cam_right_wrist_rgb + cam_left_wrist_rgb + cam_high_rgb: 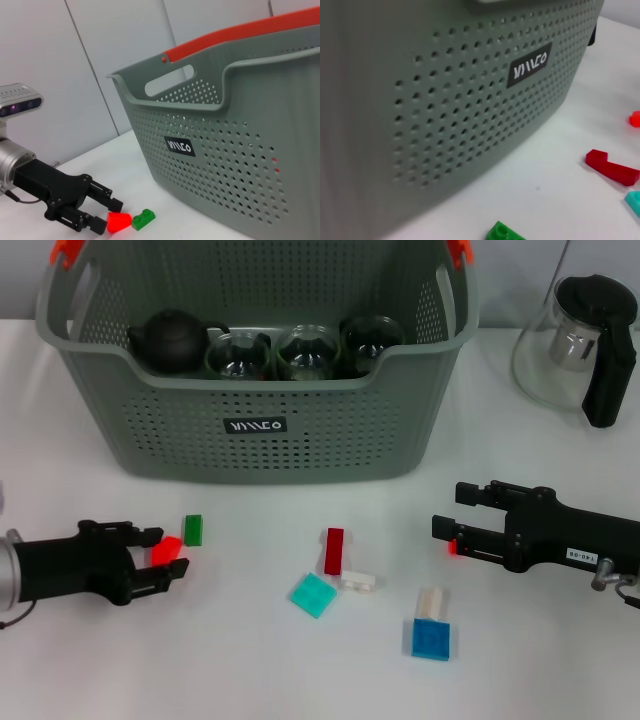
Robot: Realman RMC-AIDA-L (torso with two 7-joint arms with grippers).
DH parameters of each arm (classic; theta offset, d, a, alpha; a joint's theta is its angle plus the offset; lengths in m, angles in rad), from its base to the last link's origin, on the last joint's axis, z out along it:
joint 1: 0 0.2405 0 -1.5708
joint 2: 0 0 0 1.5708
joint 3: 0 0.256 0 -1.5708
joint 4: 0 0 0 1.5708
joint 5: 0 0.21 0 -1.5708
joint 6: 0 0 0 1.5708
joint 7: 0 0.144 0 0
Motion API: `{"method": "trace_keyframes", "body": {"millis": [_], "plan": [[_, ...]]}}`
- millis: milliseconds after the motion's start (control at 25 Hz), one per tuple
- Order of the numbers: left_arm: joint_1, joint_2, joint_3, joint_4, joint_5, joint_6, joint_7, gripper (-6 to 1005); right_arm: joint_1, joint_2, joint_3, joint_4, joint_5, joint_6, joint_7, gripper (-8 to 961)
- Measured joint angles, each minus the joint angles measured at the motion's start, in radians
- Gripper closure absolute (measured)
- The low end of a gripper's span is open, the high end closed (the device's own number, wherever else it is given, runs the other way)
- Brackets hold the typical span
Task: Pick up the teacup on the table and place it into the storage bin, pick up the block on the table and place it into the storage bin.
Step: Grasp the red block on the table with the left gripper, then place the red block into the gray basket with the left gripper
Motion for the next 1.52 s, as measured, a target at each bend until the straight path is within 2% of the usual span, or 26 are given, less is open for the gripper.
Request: {"method": "trace_keyframes", "body": {"millis": [480, 840, 1240, 1520], "plan": [[-0.01, 0.0, 0.063, -0.02, 0.0, -0.008, -0.004, 460, -0.002, -0.002, -0.002, 0.0, 0.0, -0.001, 0.0, 240], [-0.008, 0.003, 0.056, -0.006, -0.001, -0.025, -0.01, 501, -0.005, -0.003, -0.005, 0.0, 0.0, -0.001, 0.0, 242], [-0.007, 0.002, 0.063, -0.003, 0.001, -0.042, -0.05, 695, -0.008, -0.003, -0.005, 0.0, 0.0, -0.001, 0.0, 241], [-0.008, 0.005, 0.068, 0.023, 0.005, -0.027, -0.106, 789, -0.009, -0.003, -0.006, 0.0, -0.001, -0.001, 0.0, 240]]}}
